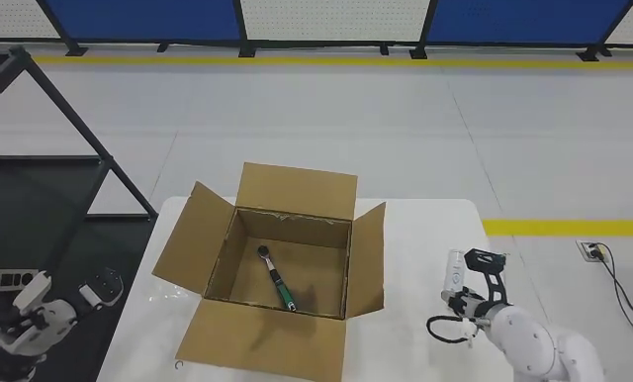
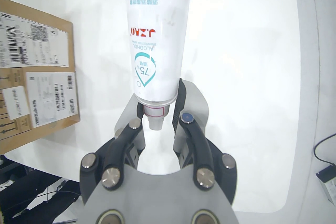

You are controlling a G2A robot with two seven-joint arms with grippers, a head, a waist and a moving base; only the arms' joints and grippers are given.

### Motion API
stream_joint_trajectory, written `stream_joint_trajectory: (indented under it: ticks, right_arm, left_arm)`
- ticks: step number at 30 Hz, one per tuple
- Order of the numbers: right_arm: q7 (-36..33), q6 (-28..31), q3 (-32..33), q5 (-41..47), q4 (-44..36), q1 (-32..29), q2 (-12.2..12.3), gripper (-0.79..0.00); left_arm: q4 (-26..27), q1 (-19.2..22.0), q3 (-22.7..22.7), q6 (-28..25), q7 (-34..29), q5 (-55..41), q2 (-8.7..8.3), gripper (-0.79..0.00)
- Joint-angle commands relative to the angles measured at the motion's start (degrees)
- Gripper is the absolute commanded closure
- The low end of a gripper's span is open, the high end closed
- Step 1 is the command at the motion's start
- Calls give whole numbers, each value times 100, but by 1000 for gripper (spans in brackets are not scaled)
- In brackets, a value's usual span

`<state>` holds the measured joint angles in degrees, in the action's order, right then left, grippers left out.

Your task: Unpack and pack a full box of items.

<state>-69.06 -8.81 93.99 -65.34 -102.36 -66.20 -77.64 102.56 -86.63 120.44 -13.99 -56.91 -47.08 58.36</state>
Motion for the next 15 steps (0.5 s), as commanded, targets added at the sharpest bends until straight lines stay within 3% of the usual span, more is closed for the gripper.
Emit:
stream_joint_trajectory:
  ticks: [1,7,15]
  right_arm:
    - [-271,-144,-44,-226,508,354,21,0]
    - [-845,-62,-54,-551,1431,1047,99,0]
    - [-1269,396,-89,-897,2099,1434,206,0]
  left_arm:
    - [-2,-32,15,24,56,-44,5,-785]
    - [0,-76,39,25,60,-81,9,-785]
    - [-11,-80,2,2,13,-44,8,-785]
